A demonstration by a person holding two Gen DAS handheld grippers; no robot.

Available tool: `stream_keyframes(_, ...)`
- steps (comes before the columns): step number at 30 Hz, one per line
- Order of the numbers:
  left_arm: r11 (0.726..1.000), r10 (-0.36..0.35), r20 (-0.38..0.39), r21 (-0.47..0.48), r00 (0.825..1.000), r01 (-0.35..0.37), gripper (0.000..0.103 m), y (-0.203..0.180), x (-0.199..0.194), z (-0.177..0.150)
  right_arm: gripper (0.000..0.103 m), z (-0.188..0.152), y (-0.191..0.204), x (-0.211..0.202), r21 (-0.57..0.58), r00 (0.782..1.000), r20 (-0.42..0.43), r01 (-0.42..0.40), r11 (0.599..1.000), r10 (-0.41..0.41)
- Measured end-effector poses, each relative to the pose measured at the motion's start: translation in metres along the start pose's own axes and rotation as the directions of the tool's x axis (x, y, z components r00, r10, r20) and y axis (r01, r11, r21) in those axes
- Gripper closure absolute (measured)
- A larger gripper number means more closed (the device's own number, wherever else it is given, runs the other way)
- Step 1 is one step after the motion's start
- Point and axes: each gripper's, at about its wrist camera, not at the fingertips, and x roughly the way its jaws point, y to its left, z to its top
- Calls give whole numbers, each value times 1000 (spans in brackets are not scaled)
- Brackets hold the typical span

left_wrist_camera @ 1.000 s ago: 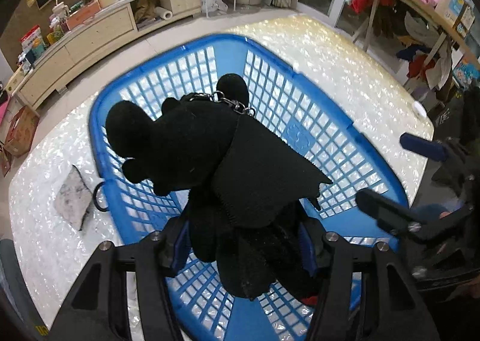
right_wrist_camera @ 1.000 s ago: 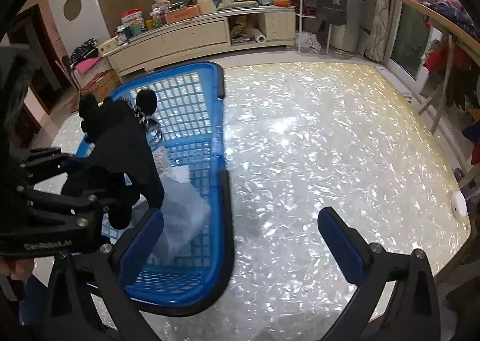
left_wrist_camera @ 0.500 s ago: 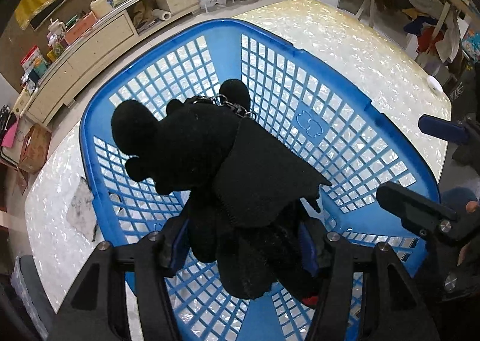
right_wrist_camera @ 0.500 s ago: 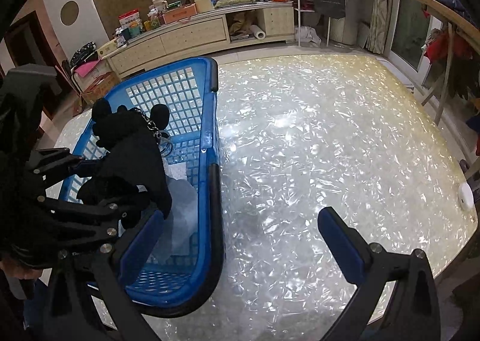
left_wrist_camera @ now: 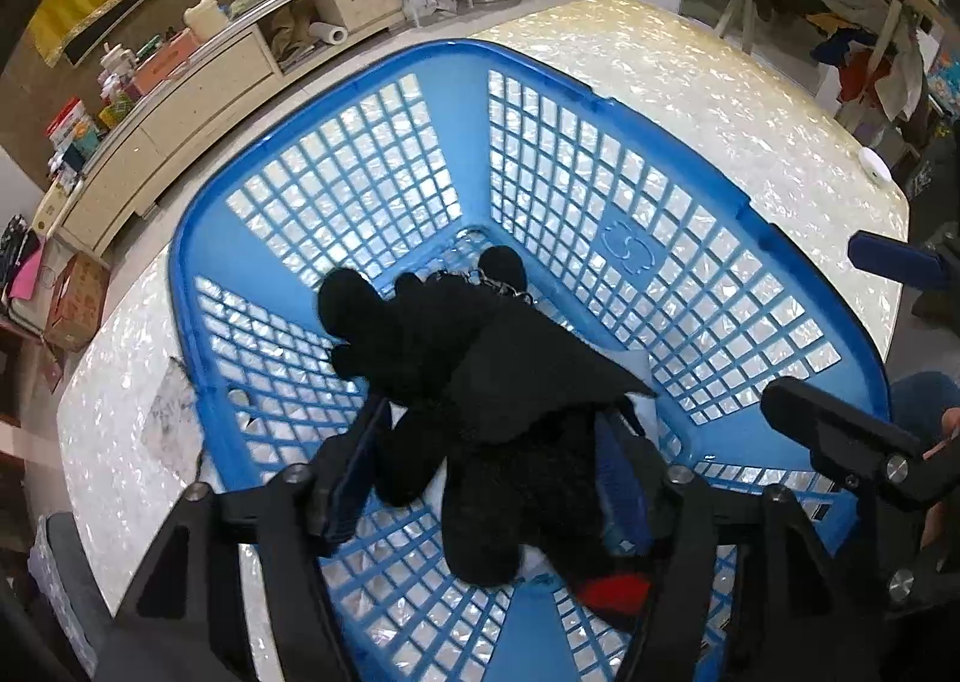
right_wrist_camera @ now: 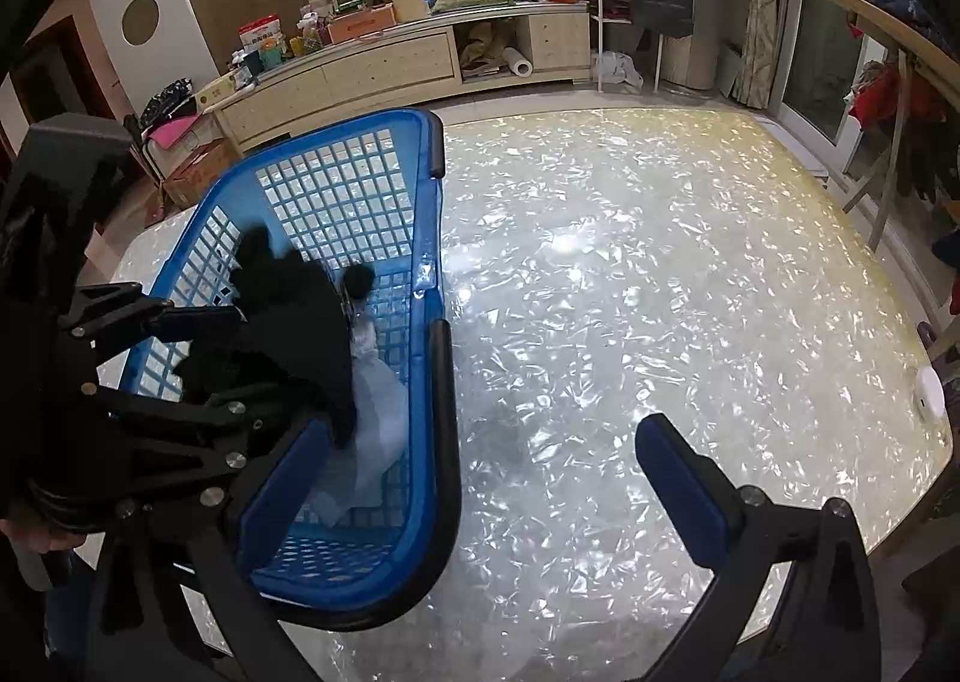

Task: Organize soft objects
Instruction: 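Carry the black plush toy into the blue basket and open the left gripper, then move the right gripper to the folded white towel on the table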

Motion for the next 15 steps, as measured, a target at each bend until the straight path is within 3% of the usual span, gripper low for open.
stream_keyframes(5,1000,-15,37,6,999,15,37,3,-25,-8,0,-1,3,-6,-9,1000,8,10,1000,-10)
stream_keyframes(9,999,-5,84,-33,996,8,20,13,-48,-16,0,-1,8,-12,-15,1000,16,13,1000,-13)
stream_keyframes(15,998,4,147,-63,989,5,15,27,-80,-37,0,-2,22,-30,-38,999,42,6,999,-4)
